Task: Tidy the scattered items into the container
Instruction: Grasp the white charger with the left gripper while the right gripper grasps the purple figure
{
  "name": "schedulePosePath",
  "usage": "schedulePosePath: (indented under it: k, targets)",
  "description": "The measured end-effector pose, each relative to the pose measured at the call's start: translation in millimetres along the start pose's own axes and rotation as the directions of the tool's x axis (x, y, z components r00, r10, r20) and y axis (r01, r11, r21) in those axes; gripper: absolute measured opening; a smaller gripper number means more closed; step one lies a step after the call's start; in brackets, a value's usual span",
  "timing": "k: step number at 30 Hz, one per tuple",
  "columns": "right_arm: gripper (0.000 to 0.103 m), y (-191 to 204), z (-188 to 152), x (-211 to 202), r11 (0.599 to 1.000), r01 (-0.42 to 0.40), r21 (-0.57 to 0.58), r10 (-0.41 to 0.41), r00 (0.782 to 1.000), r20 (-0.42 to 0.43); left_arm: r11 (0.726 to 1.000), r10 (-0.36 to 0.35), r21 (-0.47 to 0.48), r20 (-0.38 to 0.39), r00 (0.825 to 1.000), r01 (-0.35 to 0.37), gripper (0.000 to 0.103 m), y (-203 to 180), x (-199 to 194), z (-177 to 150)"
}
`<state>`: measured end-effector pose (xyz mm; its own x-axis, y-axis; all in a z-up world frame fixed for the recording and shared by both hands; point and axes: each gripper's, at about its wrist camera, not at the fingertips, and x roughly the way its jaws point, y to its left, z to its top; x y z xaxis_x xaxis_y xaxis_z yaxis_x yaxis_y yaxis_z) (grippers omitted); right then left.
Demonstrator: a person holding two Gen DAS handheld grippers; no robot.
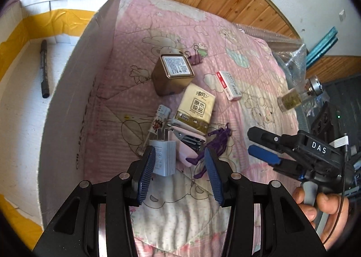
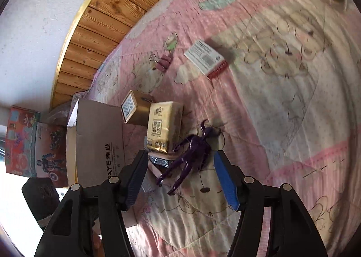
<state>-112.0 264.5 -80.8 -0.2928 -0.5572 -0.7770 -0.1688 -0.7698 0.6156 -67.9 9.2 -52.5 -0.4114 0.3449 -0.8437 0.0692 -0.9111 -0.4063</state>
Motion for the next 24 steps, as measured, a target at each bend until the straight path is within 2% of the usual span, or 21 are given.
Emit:
schedulePosePath:
  k: [3, 5, 8, 10, 12, 13, 14, 15, 16, 17, 20, 24]
  targets:
    - [0.063, -6, 0, 14, 0.998, -0.050, 0.045, 0.052, 0.998, -0.044, 0.999, 0.046, 0.018, -0.013, 0.999, -0.046, 0.048, -1, 12, -5]
    - [0.063, -7, 2, 24, 0.998, -0.034, 0.055, 0.037, 0.998, -0.049, 0.996, 0.084, 0.020, -0.025, 0.996, -0.083, 0.048, 1, 22, -7]
    - [0.063, -8, 1, 48, 0.996, -0.027, 0.084, 0.036, 0.994, -0.104, 0.992, 0.124, 0.013, -0.028, 0.992, -0.124, 0.048, 8, 34, -9]
    - [0.062, -6, 0, 56, 0.997, -0.017, 0.075, 0.024, 0.995, -0.097, 0.992, 0.130, 0.002, -0.021, 0.991, -0.130, 0.048, 12, 40, -9]
    - [0.030, 0, 1, 57, 0.999, -0.014, 0.039, 0.018, 0.996, -0.092, 0.989, 0.146, 0.013, -0.010, 0.989, -0.146, 0.048, 12, 43, -10]
    - [0.028, -1, 0, 56, 0.999, -0.019, 0.047, 0.023, 0.996, -0.091, 0.988, 0.152, 0.027, -0.001, 0.988, -0.152, 0.047, 11, 43, -11]
    - [0.021, -2, 0, 54, 0.999, -0.012, 0.051, 0.017, 0.996, -0.083, 0.988, 0.152, 0.033, 0.007, 0.988, -0.152, 0.044, 11, 43, -11]
    - [0.020, -3, 0, 51, 0.999, -0.010, 0.049, 0.013, 0.997, -0.075, 0.988, 0.152, 0.034, 0.015, 0.988, -0.152, 0.042, 11, 43, -11]
    - [0.018, -5, 1, 47, 0.999, -0.011, 0.050, 0.014, 0.998, -0.065, 0.988, 0.152, 0.035, 0.023, 0.988, -0.153, 0.035, 11, 42, -12]
    - [0.011, -6, 2, 44, 0.999, -0.009, 0.049, 0.012, 0.998, -0.054, 0.987, 0.154, 0.036, 0.025, 0.988, -0.154, 0.033, 12, 41, -12]
    - [0.009, -11, 6, 35, 0.999, 0.009, 0.047, -0.008, 1.000, -0.026, 0.988, 0.151, 0.021, 0.016, 0.988, -0.151, 0.033, 15, 39, -13]
    - [0.009, -19, 4, 33, 0.998, 0.035, 0.044, -0.034, 0.999, -0.029, 0.989, 0.149, -0.009, 0.016, 0.989, -0.149, 0.033, 22, 32, -17]
